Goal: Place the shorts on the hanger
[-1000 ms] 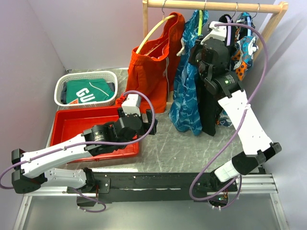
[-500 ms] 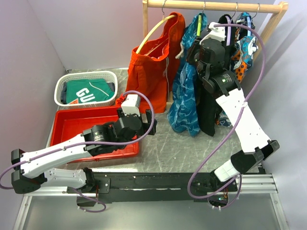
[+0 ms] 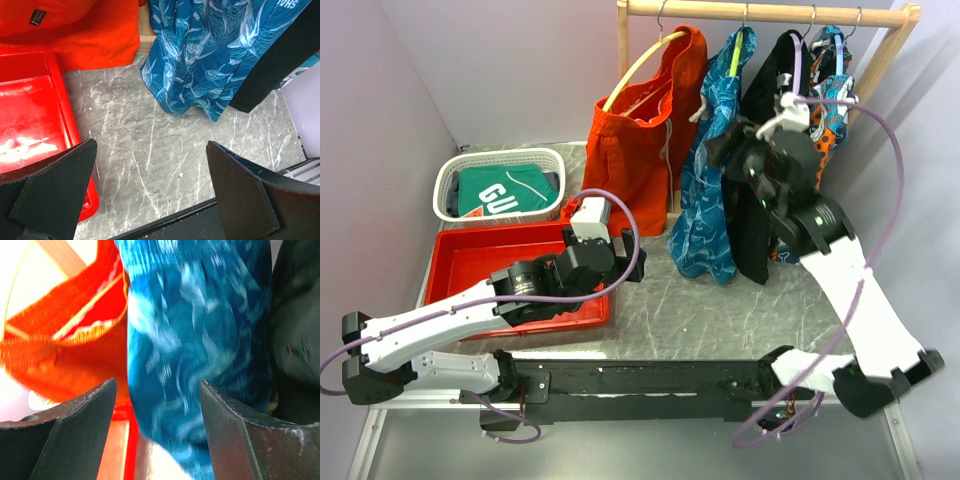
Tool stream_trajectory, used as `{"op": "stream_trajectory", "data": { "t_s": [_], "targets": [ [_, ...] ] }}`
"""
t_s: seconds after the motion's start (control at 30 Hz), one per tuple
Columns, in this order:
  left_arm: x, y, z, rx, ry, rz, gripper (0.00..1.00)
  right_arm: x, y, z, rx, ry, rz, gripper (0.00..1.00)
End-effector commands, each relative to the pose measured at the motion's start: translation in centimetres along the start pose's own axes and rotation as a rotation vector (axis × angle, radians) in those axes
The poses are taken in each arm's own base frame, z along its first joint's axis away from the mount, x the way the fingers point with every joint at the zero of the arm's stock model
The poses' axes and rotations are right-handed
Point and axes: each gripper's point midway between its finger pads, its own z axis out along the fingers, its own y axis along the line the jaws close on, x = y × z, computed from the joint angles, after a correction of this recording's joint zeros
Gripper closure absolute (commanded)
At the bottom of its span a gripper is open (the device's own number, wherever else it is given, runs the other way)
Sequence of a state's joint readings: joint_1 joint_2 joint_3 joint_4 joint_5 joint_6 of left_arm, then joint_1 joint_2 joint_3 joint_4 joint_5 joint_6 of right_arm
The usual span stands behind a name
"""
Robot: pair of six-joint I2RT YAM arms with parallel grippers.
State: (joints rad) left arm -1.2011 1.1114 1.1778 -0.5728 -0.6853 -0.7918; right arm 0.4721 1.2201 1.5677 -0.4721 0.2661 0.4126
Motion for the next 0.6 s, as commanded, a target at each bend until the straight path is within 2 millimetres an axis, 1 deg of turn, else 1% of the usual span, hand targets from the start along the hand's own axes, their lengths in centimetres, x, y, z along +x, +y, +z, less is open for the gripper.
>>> {"op": "stream_trajectory", "data": {
  "t_s": [0.0,0.03,0.07,0.1,0.13,0.17,0.2,0.23,0.27,0.3,0.33,0.37,0.4,0.43,0.47,0.5,0.53,0.57],
  "targets": [
    [0.4,0.2,0.1,-0.019,0.015,-0.015,0.04,1.8,0.2,-2.6,-0.047,0.031,0.040,0.25],
    [0.5,0.3,0.2,-0.023,0.018,-0.014,0.04,2.3,0.1,-2.9,-0.045,0.038,0.055,0.25],
    [0.9,0.5,0.4,-0.033,0.026,-0.009,0.04,3.5,-0.1,-3.6,-0.046,0.058,0.058,0.25],
    [1.2,0.6,0.5,-0.039,0.032,-0.009,0.04,4.1,-0.5,-3.9,-0.031,0.066,0.063,0.25],
    [1.5,0.8,0.6,-0.047,0.039,-0.003,0.04,4.7,-0.5,-4.2,-0.038,0.073,0.080,0.25],
    [2.0,1.0,0.9,-0.059,0.049,-0.001,0.04,5.9,-0.9,-4.8,-0.041,0.088,0.084,0.25],
    [2.3,1.2,0.9,-0.066,0.054,-0.001,0.04,6.6,-0.4,-5.3,-0.060,0.097,0.092,0.25],
    [2.7,1.3,1.0,-0.071,0.064,0.001,0.04,7.2,-0.6,-5.5,-0.050,0.100,0.093,0.25],
    [3.2,1.4,1.3,-0.077,0.076,0.002,0.04,8.6,-1.0,-5.9,-0.048,0.119,0.087,0.25],
    [3.6,1.5,1.4,-0.081,0.085,0.003,0.04,9.5,-0.2,-6.5,-0.081,0.134,0.085,0.25],
    [3.9,1.5,1.5,-0.085,0.092,0.001,0.04,10.1,-0.4,-6.7,-0.069,0.132,0.096,0.25],
    [4.6,1.7,1.7,-0.094,0.106,0.002,0.04,11.6,-0.7,-7.2,-0.072,0.153,0.093,0.25],
    [4.9,1.9,1.9,-0.098,0.112,-0.001,0.03,12.3,-0.3,-7.3,-0.091,0.154,0.104,0.25],
    [5.3,2.1,2.0,-0.104,0.114,-0.002,0.04,13.4,0.3,-7.9,-0.121,0.174,0.118,0.25],
    [6.2,2.3,2.4,-0.109,0.129,0.002,0.03,13.7,0.1,-8.3,-0.121,0.165,0.130,0.25],
    [6.7,2.4,2.5,-0.109,0.135,-0.005,0.04,15.7,-0.5,-8.2,-0.106,0.191,0.133,0.25],
    [7.1,2.4,2.7,-0.108,0.141,-0.009,0.04,16.1,-0.5,-8.7,-0.120,0.190,0.145,0.25],
    [8.2,2.9,3.0,-0.118,0.157,-0.008,0.04,18.4,-1.4,-8.6,-0.103,0.220,0.132,0.25]
  ]
}}
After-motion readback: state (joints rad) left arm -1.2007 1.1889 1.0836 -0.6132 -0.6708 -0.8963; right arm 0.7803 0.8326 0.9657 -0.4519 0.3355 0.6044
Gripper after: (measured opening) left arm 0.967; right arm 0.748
